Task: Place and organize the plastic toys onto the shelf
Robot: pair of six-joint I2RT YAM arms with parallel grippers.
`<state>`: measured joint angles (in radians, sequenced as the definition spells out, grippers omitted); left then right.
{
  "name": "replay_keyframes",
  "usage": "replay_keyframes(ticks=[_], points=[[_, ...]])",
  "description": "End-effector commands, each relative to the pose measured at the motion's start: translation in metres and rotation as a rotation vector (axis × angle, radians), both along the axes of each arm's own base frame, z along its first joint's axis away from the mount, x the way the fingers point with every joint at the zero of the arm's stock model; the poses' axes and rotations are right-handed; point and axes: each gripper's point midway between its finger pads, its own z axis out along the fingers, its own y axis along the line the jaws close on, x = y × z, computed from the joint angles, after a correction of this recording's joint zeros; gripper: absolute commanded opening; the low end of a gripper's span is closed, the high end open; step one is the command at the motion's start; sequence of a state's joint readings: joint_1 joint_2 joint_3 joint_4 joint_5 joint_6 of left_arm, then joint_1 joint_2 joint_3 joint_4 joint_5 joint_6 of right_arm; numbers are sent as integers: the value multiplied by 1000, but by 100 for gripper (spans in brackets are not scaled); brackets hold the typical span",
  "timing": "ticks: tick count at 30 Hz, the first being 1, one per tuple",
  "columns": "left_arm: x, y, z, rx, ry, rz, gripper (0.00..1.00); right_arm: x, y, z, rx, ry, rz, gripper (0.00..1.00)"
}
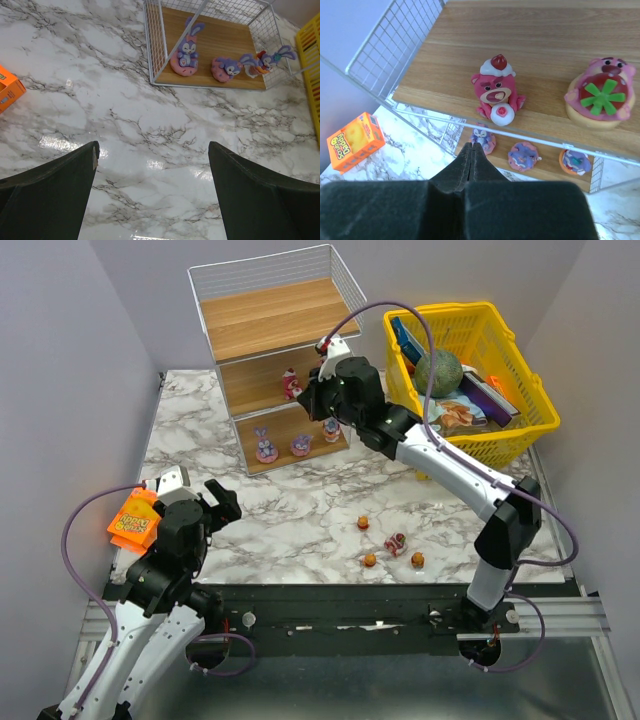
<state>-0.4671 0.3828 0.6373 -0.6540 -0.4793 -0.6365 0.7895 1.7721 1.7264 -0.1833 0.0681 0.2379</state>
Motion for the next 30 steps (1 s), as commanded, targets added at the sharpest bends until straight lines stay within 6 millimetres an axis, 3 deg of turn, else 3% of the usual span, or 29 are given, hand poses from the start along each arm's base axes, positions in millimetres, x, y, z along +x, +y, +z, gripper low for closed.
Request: replay_keyframes(ticks=[1, 9, 30], points=[[0, 2, 5, 1, -11, 13, 99, 3, 12, -15, -7, 59, 46, 1], [0, 5, 4, 5, -9, 27, 99, 13, 16, -28, -21, 70, 40, 1], [0, 8, 4, 7, -11, 42, 99, 40, 30, -33, -29, 34, 15, 1]])
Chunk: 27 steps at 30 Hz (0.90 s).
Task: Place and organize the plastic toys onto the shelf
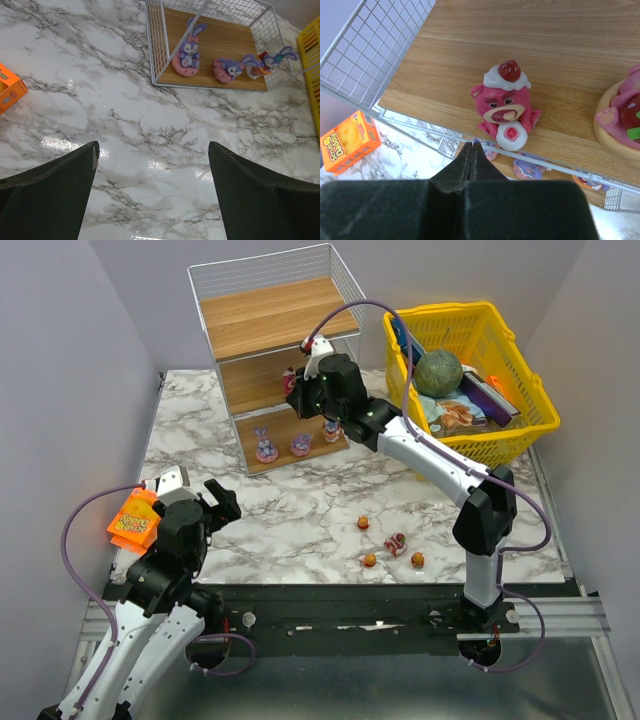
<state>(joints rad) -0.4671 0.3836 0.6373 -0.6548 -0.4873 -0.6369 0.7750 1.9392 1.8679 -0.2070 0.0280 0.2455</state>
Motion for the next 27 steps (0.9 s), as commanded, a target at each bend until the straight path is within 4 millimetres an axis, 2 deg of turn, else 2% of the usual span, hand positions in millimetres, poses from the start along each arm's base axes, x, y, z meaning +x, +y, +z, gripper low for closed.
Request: replay_keyframes(ticks=[1, 7, 9, 11, 12, 14, 16, 17, 18, 19, 21, 22, 24, 27], points=[[0, 6, 4, 4, -11, 35, 99, 12, 4, -2, -3, -14, -6, 1], [0, 7, 5, 4, -13, 38, 99, 14, 7, -4, -3, -14, 1, 1], [0, 7, 5, 4, -13, 38, 99, 14, 6, -11, -12, -16, -8, 1], [0, 7, 5, 4, -13, 38, 99, 14, 4, -3, 7, -58, -13, 1], [0, 7, 4, 5, -12, 38, 99, 12, 0, -13, -6, -52, -16, 1], [0, 7, 5, 4, -13, 38, 99, 12, -3, -4, 8, -100, -25, 1], [0, 7, 4, 4, -11, 38, 99, 9, -7, -13, -17, -108, -22, 1], [0, 6, 4, 4, -11, 36, 99, 7, -6, 5, 22, -159, -20, 1], [0, 6, 3, 5, -8, 35, 99, 5, -7, 8, 28, -177, -16, 1], [0, 6, 4, 5, -10, 35, 99, 2, -9, 0, 13, -185, -6, 1], [0, 5, 4, 4, -8, 32, 99, -3, -12, 17, 49, -235, -7, 1], [0, 5, 3, 6, -5, 32, 99, -5, -15, 9, 37, -238, -3, 1], [0, 5, 3, 6, -4, 32, 99, -9, -20, 24, 72, -283, -14, 1], [1, 5, 3, 6, -5, 32, 99, -9, -26, 23, 74, -320, -31, 1]])
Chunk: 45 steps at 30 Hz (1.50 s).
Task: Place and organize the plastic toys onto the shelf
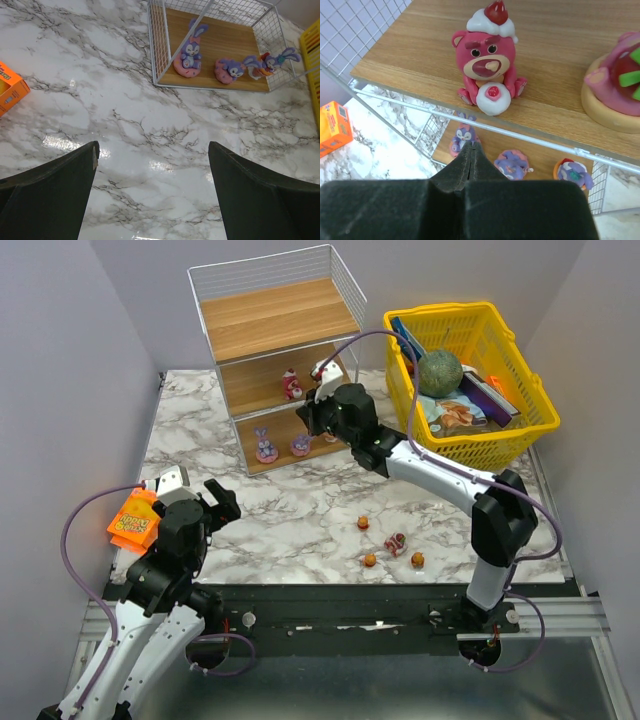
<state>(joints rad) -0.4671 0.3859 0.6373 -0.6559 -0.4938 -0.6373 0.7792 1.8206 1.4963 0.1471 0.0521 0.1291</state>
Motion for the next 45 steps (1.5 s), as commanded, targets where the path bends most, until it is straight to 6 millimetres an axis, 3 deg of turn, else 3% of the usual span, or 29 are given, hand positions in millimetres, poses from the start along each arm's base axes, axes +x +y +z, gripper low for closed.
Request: replay_keyframes(ticks=[1, 7, 27, 38, 45], points=[[0, 4, 3, 3, -6, 26, 99, -2, -11, 59, 96, -188, -31, 1], [1, 4, 2, 8, 0, 23, 99, 3, -10, 70, 107, -249, -43, 1], [1, 5, 2, 12, 0, 32, 99, 26, 6, 53, 66, -242, -60, 1], [1, 5, 1, 16, 5, 35, 99, 22, 15, 46, 63, -235, -40, 1], [1, 6, 1, 16, 3, 36, 99, 14, 15, 58, 63, -279, -43, 1]])
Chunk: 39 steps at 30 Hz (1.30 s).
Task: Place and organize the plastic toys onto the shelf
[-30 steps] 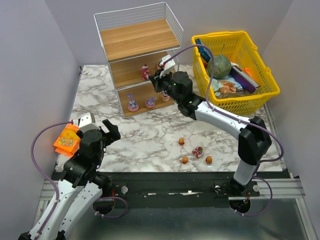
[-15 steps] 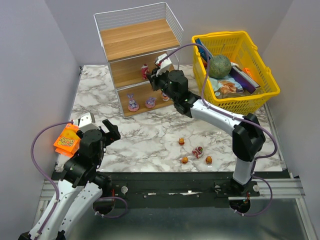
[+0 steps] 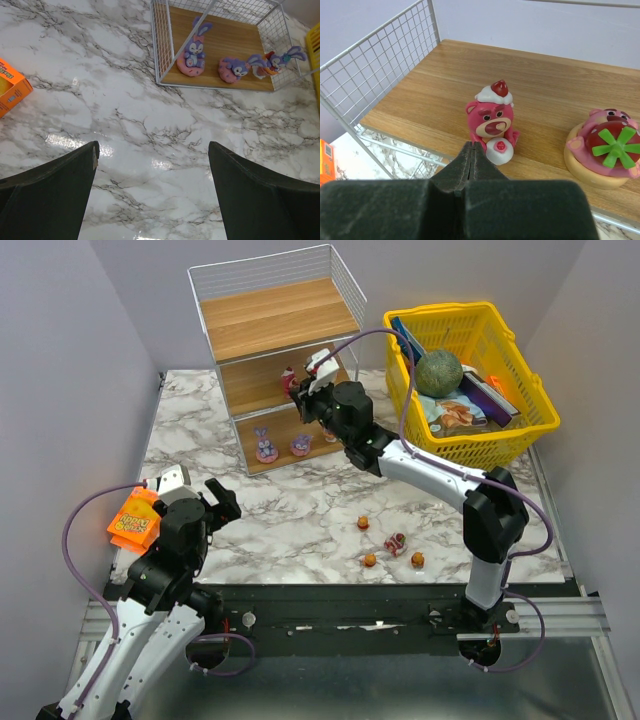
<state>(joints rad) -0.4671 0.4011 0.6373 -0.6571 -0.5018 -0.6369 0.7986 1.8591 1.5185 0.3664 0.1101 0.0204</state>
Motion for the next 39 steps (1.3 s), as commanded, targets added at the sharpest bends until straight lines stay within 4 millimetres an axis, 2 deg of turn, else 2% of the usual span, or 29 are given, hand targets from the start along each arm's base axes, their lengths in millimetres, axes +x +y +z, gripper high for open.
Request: replay_keyframes(ticks=[1, 22, 39], points=[[0, 5, 4, 5, -12, 29, 99, -2, 1, 16, 5, -64, -19, 1], [0, 5, 4, 6, -12, 28, 99, -5, 10, -8, -40, -37, -12, 1], [1, 5, 4, 8, -9, 28, 99, -10, 8, -23, -60, -16, -24, 1]])
